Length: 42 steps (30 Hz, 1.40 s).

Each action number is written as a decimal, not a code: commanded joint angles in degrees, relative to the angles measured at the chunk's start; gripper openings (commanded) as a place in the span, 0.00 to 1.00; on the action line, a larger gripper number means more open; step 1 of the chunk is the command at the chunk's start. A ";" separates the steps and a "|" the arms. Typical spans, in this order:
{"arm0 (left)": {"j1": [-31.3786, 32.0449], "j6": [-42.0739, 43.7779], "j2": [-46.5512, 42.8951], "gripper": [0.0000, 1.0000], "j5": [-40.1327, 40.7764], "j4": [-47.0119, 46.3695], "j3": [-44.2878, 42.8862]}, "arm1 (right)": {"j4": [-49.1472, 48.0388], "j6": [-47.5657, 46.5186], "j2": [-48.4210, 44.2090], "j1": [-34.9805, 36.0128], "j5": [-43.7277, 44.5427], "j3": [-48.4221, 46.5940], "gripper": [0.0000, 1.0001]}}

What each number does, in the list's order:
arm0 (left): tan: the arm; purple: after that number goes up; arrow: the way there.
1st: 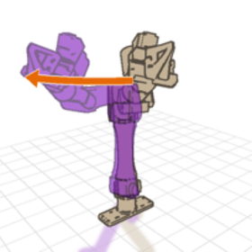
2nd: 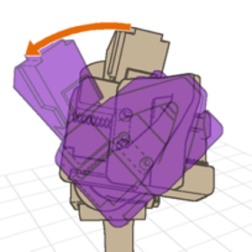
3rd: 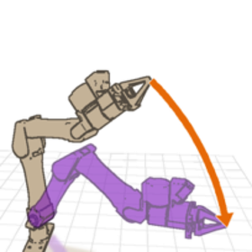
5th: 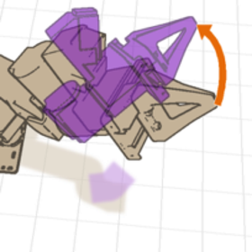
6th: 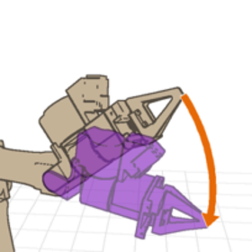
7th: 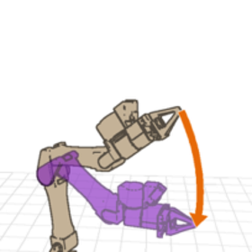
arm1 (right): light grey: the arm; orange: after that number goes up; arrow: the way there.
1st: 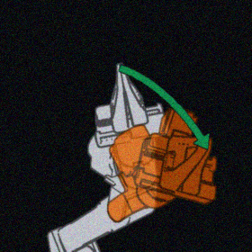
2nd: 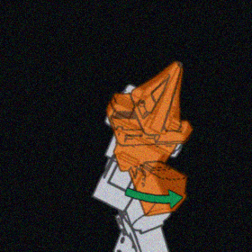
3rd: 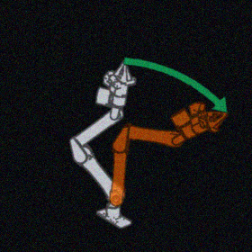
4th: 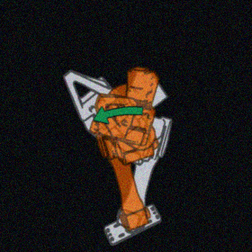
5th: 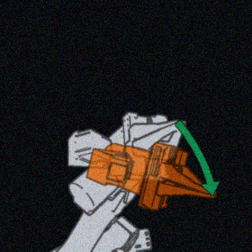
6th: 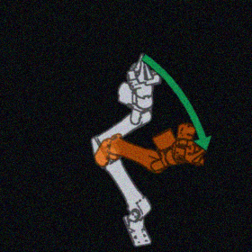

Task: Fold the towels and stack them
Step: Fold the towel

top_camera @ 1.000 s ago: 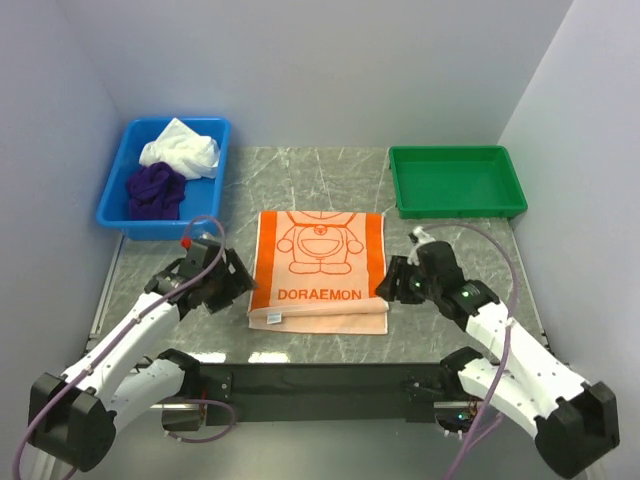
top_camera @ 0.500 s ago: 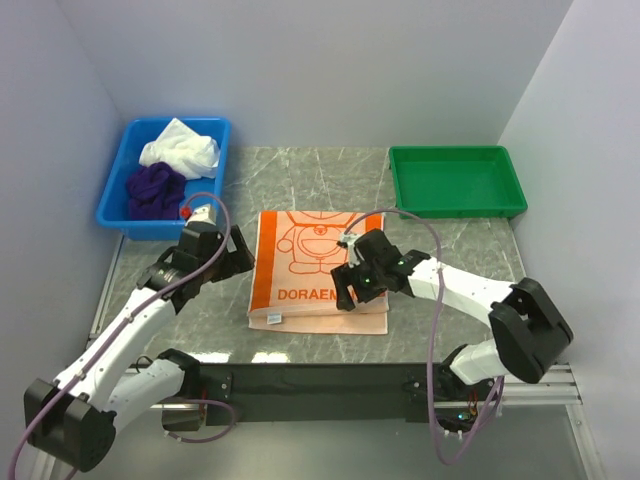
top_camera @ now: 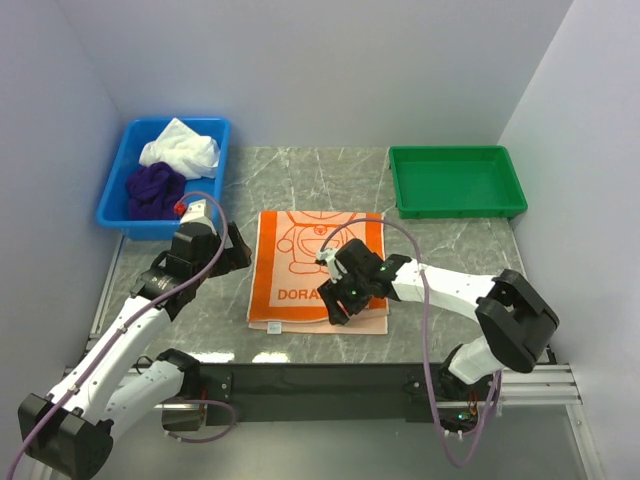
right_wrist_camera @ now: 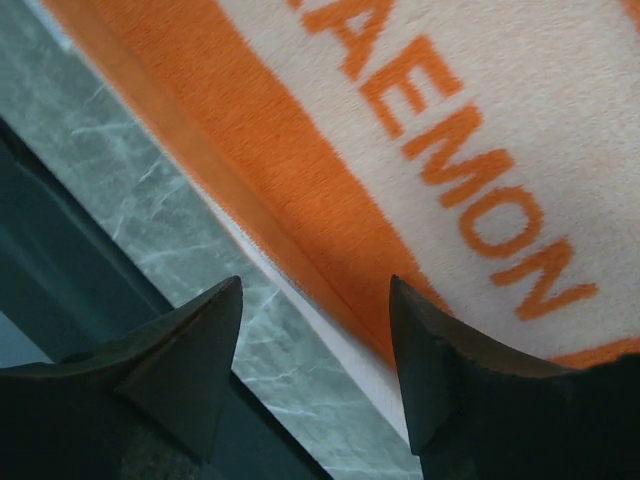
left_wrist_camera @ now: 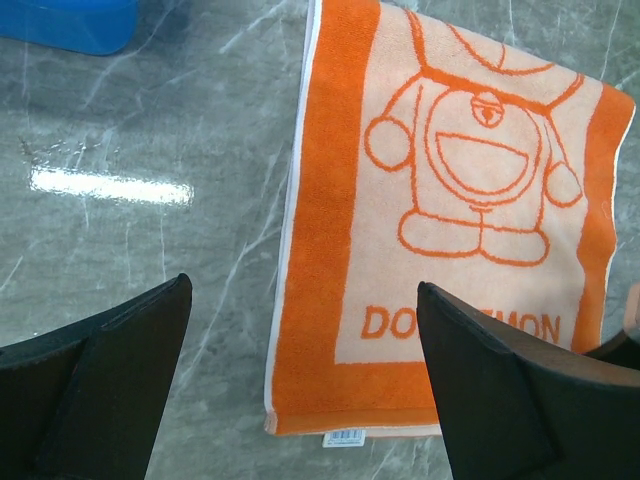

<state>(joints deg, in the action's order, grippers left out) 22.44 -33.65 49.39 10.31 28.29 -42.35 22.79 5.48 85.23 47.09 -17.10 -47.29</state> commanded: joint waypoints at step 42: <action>13.16 -21.89 19.52 0.14 -19.79 -2.89 17.73 | -7.23 28.80 -13.43 -18.78 0.23 20.12 0.25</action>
<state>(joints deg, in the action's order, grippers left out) 35.31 -53.95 67.48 -7.86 24.12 -27.73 16.88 32.16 71.96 30.46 -14.94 -28.97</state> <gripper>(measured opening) 0.145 0.255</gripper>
